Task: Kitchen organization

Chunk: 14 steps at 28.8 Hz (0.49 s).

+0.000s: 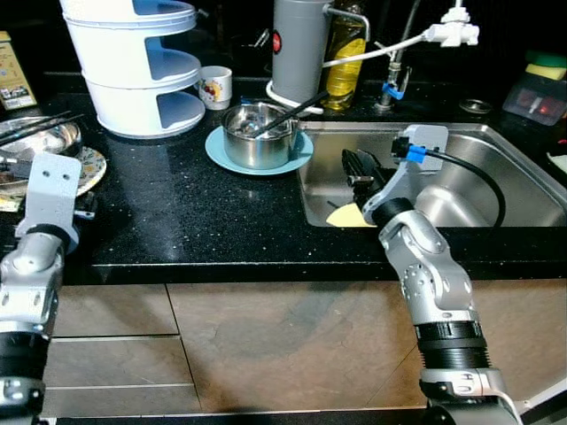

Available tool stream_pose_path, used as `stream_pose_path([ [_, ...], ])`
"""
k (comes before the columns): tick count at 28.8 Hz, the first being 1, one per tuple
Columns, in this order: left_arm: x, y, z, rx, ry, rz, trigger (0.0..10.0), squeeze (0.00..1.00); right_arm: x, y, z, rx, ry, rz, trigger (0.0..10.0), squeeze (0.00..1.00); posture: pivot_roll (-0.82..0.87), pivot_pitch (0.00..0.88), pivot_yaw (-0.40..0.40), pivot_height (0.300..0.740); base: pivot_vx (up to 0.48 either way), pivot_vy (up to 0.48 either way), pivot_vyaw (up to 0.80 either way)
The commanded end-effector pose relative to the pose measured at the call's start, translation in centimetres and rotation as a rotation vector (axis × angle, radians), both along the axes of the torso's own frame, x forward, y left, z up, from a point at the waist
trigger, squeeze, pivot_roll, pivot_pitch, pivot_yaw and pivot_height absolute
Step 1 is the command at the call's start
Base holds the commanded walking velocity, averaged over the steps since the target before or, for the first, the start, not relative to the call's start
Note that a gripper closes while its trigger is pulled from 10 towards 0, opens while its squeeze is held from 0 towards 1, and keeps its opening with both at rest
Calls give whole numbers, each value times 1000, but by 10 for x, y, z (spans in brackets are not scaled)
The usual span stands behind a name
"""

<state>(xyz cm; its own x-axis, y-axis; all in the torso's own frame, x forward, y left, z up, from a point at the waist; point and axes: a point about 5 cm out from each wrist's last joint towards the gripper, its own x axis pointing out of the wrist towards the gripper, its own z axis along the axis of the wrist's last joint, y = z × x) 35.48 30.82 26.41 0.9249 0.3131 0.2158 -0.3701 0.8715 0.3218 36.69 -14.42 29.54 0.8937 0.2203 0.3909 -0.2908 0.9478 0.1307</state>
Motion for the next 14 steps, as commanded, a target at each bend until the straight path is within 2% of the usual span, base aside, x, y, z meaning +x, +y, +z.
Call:
stream_pose_path([
  [1,1,5,-11,0,54,3,10000,0,0,-2,3,1,-9,-8,10000,0,41,200,-27,740,0,0,0],
  [3,2,6,-11,7,60,6,10000,0,0,-2,3,1,-9,-9,10000,0,41,200,-27,740,0,0,0],
  [4,4,7,-9,22,69,10,9373,0,0,-2,3,0,-9,-10,10000,0,41,200,-27,740,0,0,0],
  [6,4,8,-9,25,71,11,9373,0,0,-2,3,0,-9,-11,10000,0,41,200,-27,740,0,0,0],
  [7,5,8,-8,30,73,9,4549,0,1,-3,3,0,-9,-12,10000,0,38,205,-25,740,0,0,0],
  [8,6,8,-7,33,75,7,4549,0,1,-3,3,-1,-9,-14,10000,0,38,205,-25,740,0,0,0],
  [9,7,9,-7,35,79,7,3765,0,1,-4,3,-1,-9,-15,10000,0,38,205,-26,740,0,0,0],
  [11,8,9,-7,37,84,4,3765,0,1,-4,4,0,-8,-17,10000,0,38,205,-26,740,0,0,0],
  [12,8,9,-8,37,88,2,4235,0,1,-4,3,-1,-7,-17,10000,0,38,206,-27,740,0,0,0],
  [13,9,9,-9,37,91,0,4235,0,1,-4,3,-1,-6,-17,10000,0,38,206,-27,740,0,0,0],
  [14,9,7,-13,44,110,-11,8627,0,1,-4,3,-1,-4,-17,10000,0,39,206,-28,740,0,0,0],
])
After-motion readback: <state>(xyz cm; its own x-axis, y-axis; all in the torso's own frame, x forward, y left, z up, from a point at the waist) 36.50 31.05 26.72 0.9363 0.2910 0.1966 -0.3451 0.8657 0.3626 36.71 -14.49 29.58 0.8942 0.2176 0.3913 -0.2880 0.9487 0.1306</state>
